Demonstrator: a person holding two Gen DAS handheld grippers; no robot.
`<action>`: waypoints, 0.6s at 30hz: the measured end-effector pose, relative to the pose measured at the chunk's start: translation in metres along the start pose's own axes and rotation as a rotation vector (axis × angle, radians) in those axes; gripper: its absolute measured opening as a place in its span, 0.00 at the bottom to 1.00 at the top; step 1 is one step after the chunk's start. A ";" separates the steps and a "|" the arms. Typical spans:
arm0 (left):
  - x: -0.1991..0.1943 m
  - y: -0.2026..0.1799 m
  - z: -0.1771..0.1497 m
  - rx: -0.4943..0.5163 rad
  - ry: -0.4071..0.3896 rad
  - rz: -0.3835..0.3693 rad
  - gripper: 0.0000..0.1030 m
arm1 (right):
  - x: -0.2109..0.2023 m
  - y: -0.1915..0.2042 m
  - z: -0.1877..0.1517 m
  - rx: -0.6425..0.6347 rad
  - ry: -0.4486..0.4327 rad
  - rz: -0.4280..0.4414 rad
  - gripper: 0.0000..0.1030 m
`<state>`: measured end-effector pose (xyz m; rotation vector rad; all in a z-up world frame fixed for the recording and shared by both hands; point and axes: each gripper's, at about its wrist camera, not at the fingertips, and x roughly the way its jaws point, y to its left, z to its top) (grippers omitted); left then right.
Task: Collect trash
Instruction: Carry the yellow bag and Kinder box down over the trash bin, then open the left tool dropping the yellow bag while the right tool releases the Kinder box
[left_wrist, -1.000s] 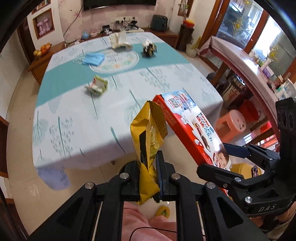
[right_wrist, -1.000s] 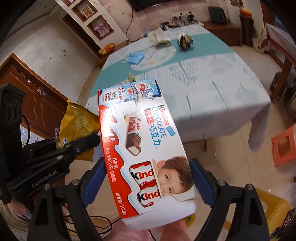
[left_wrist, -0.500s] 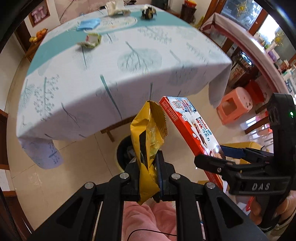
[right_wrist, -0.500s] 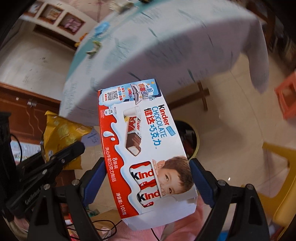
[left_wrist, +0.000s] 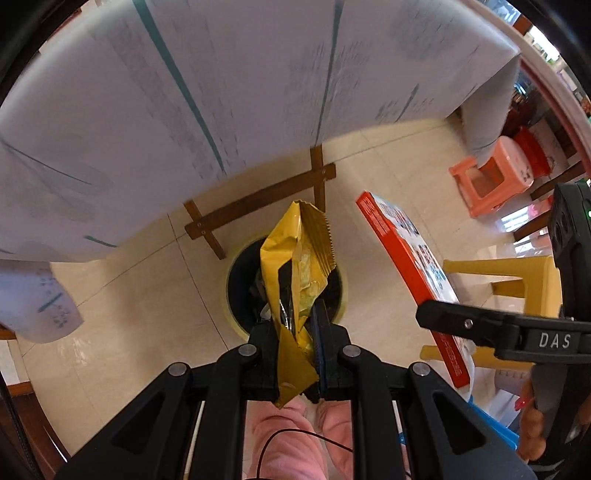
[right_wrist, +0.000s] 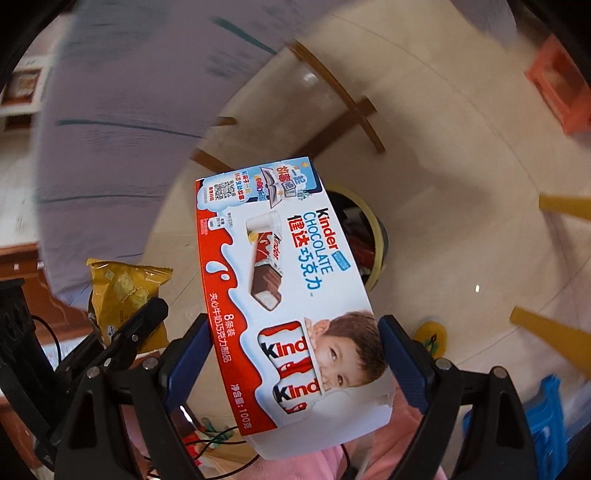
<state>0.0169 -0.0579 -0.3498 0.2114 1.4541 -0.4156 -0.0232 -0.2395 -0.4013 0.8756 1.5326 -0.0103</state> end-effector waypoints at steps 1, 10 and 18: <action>0.009 0.001 0.000 -0.001 0.003 -0.004 0.12 | 0.010 -0.006 0.000 0.016 0.009 -0.002 0.87; 0.068 0.020 0.004 -0.010 -0.028 0.033 0.57 | 0.075 -0.025 0.005 0.084 0.069 -0.016 0.87; 0.085 0.052 -0.011 -0.044 -0.007 0.063 0.60 | 0.117 -0.013 0.011 0.075 0.120 -0.070 0.88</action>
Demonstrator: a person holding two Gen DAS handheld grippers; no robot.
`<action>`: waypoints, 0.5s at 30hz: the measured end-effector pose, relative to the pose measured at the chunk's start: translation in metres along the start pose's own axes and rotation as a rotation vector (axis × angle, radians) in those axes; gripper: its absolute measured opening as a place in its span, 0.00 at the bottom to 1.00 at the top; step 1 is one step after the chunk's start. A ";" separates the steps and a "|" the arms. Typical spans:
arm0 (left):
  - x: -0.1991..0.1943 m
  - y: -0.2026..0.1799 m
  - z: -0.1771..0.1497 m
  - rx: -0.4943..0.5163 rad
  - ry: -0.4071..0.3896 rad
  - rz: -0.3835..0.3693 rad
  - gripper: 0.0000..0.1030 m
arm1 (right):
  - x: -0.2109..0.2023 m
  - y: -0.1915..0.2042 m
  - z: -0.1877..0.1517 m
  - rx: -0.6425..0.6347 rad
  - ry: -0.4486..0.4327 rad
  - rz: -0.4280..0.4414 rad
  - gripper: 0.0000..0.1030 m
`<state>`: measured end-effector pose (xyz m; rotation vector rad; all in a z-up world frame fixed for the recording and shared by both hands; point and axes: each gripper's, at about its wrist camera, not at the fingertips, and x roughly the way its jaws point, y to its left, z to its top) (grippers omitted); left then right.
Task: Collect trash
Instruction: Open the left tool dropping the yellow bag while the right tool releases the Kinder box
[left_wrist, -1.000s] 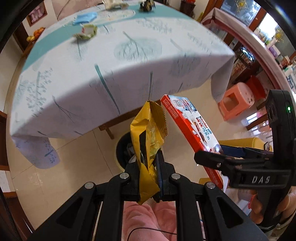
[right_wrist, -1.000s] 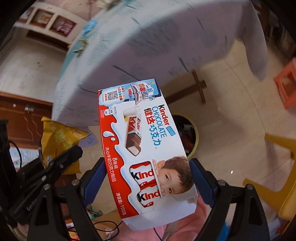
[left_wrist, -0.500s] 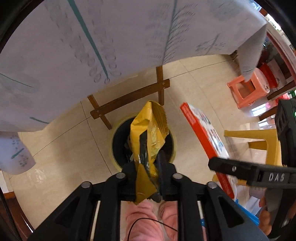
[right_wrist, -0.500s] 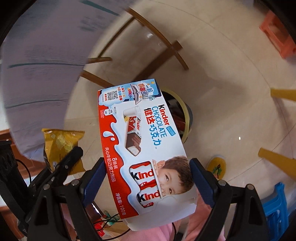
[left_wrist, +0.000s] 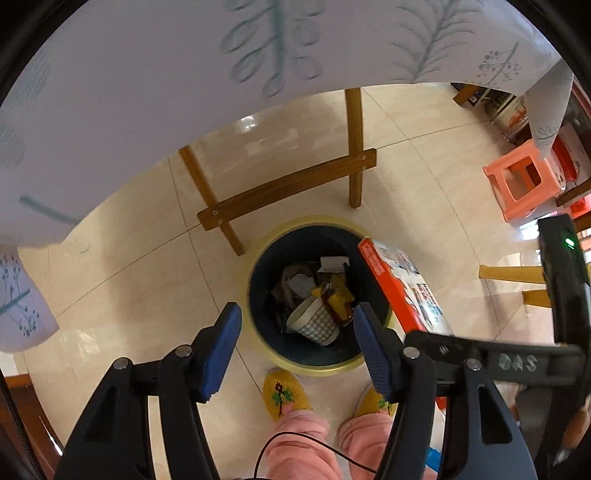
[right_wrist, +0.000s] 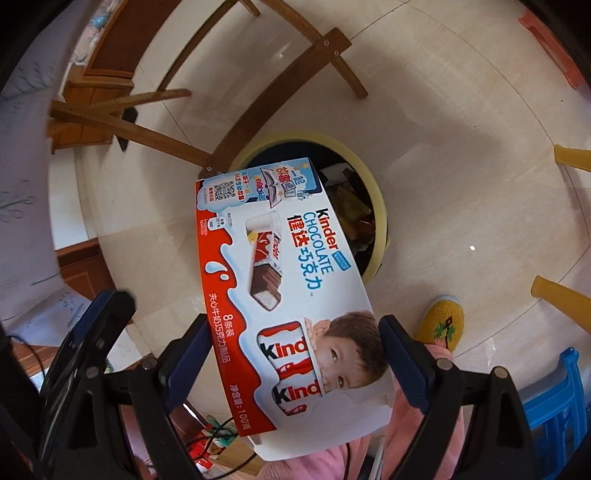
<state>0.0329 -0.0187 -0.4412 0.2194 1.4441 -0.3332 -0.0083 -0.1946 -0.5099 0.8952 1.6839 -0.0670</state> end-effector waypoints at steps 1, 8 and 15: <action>0.000 0.004 -0.004 -0.005 0.000 0.006 0.60 | 0.004 0.002 0.001 -0.001 0.006 -0.009 0.88; -0.003 0.025 -0.020 -0.048 -0.012 0.023 0.60 | 0.037 0.026 0.021 -0.031 0.040 -0.108 0.90; -0.009 0.042 -0.024 -0.114 -0.053 0.030 0.60 | 0.047 0.051 0.036 -0.135 -0.066 -0.157 0.90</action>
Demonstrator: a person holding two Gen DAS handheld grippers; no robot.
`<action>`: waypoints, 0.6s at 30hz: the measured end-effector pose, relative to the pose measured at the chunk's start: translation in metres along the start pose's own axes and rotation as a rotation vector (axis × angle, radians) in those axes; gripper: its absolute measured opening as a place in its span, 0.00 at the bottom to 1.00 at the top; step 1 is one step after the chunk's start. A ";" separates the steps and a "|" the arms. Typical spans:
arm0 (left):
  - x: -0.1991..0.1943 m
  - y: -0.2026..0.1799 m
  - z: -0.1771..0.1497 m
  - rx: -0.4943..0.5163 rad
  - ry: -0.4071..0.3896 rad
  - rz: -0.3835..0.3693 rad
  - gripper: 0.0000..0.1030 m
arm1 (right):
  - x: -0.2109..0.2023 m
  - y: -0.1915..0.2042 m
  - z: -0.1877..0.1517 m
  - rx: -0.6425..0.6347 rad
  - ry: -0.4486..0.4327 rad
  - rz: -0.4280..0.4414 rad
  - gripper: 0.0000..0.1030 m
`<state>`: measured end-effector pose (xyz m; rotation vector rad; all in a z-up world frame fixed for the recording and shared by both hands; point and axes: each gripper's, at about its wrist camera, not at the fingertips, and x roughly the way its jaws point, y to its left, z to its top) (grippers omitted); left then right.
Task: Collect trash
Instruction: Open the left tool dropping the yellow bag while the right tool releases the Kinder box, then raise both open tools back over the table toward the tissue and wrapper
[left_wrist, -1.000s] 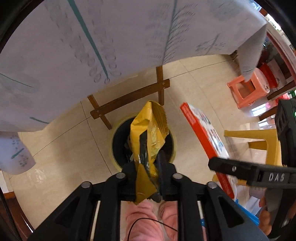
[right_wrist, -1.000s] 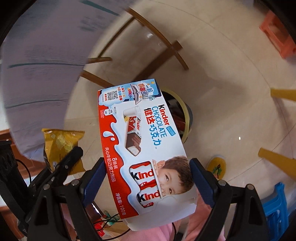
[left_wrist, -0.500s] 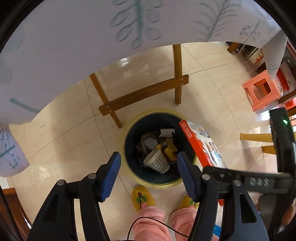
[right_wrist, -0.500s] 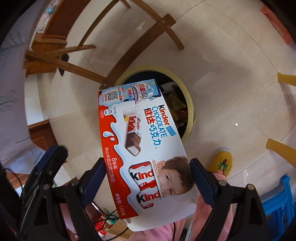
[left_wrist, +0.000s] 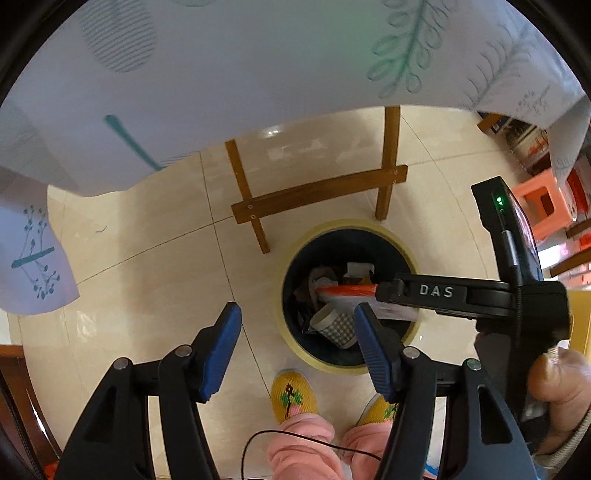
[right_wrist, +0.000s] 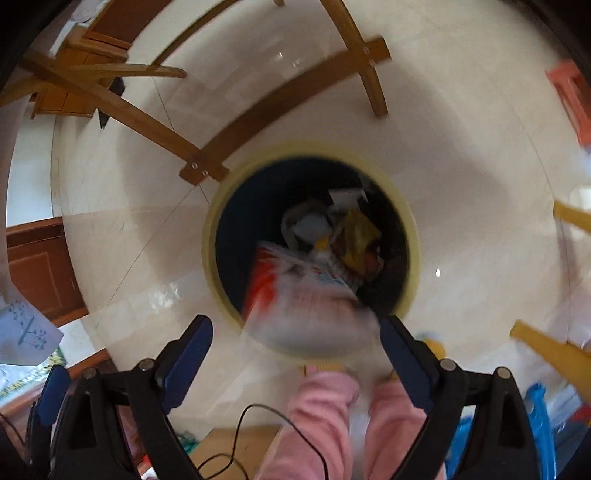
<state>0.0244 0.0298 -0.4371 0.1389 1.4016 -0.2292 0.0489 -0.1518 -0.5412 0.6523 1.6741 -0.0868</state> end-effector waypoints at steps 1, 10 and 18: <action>-0.001 0.002 0.000 -0.009 -0.004 -0.001 0.60 | -0.001 0.000 0.000 -0.002 -0.004 0.003 0.90; -0.016 0.003 -0.003 -0.030 -0.023 -0.010 0.60 | -0.012 0.005 -0.016 -0.056 -0.008 0.026 0.90; -0.057 -0.005 0.008 -0.029 -0.053 -0.026 0.60 | -0.072 0.011 -0.045 -0.063 -0.050 0.090 0.90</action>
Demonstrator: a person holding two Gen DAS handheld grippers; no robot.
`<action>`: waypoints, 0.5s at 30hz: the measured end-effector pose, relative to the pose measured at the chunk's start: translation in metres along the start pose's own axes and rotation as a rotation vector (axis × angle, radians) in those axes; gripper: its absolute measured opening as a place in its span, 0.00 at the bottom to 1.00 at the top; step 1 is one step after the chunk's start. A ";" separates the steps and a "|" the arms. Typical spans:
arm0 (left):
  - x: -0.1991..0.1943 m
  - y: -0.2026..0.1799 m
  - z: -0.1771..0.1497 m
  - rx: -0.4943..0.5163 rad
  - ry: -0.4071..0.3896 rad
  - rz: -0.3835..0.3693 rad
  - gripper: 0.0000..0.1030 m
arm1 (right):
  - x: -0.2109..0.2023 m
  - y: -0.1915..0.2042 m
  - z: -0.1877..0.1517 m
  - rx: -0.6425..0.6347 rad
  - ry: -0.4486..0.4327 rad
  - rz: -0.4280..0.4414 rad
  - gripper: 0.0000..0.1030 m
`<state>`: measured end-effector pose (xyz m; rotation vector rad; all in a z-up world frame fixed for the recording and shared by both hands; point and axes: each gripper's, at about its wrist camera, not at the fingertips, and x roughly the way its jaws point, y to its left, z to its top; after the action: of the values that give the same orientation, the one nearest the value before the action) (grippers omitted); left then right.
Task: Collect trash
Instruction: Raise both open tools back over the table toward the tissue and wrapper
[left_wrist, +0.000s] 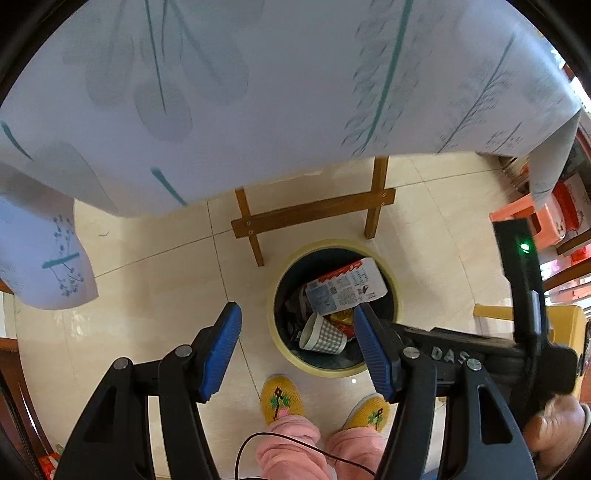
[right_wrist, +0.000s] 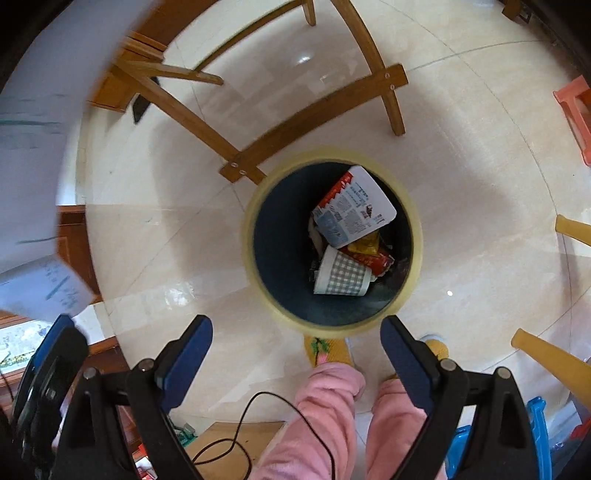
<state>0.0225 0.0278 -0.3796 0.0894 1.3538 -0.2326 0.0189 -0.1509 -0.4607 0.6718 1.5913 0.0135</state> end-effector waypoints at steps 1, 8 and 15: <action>-0.009 -0.002 0.002 0.000 -0.005 -0.002 0.60 | -0.007 0.002 -0.001 -0.003 -0.007 0.004 0.90; -0.073 -0.008 0.016 -0.007 -0.038 0.002 0.60 | -0.092 0.028 -0.016 -0.063 -0.072 0.038 0.90; -0.157 -0.011 0.026 -0.039 -0.089 -0.004 0.65 | -0.174 0.054 -0.029 -0.145 -0.130 0.051 0.90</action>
<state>0.0141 0.0294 -0.2199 0.0433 1.2695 -0.2107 0.0113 -0.1686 -0.2774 0.5882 1.4332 0.1187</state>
